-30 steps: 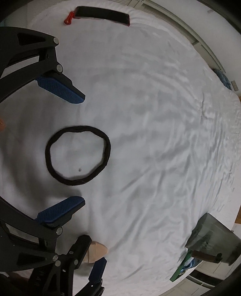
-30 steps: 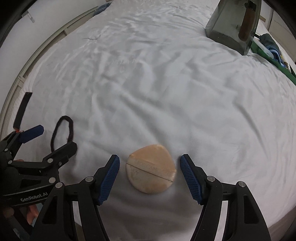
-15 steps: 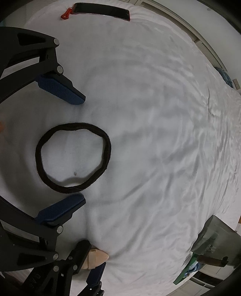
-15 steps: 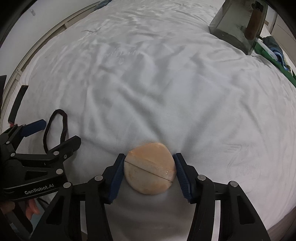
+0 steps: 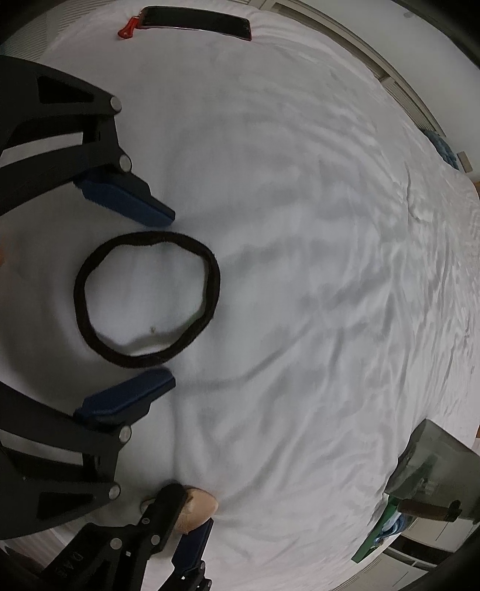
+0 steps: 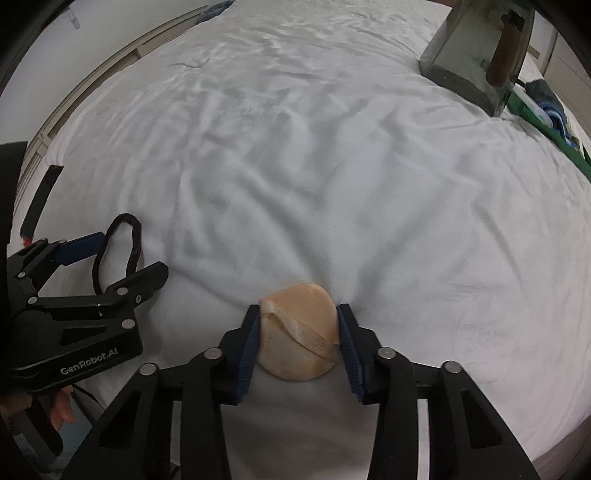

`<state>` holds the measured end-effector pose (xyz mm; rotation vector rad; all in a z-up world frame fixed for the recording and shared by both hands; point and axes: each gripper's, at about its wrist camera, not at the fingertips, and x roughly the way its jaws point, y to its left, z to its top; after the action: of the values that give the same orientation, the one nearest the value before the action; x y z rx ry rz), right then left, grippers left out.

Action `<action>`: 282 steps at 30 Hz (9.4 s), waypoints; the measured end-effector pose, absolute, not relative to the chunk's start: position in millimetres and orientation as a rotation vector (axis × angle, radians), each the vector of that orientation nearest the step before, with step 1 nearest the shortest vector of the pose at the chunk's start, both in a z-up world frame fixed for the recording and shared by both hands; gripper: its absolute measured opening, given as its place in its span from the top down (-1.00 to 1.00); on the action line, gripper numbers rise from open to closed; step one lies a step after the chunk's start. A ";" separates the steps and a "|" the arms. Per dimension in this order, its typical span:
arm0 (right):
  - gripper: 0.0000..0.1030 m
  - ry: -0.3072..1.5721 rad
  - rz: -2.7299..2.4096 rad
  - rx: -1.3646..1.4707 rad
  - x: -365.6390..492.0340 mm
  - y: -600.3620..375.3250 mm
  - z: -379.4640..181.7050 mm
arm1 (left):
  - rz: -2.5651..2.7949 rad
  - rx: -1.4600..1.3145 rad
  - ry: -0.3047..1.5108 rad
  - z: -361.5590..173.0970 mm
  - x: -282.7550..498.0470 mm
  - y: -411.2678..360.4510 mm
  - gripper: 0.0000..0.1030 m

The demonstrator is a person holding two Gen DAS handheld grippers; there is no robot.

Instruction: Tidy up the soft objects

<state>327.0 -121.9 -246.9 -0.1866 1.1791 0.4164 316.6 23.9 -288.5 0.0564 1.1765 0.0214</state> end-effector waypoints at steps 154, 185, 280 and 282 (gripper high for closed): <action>0.80 0.878 0.191 -0.147 746.9 -517.5 -183.4 | -0.199 -0.045 1.029 -202.4 720.7 -437.7 0.89; 0.47 0.911 0.190 -0.165 762.2 -524.3 -195.4 | -0.203 -0.034 1.043 -207.2 722.9 -442.0 0.71; -0.99 0.769 -0.273 0.023 369.2 -466.3 -67.5 | -0.579 -0.146 0.764 -77.1 408.5 -262.8 -0.97; -0.99 0.763 -0.249 0.021 339.7 -429.3 -56.3 | -0.571 -0.083 0.744 -71.9 383.7 -232.1 -0.97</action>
<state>339.7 -429.3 -56.3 0.0207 0.7627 -0.2494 383.7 -232.1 -71.9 -0.0831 0.7440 -0.5705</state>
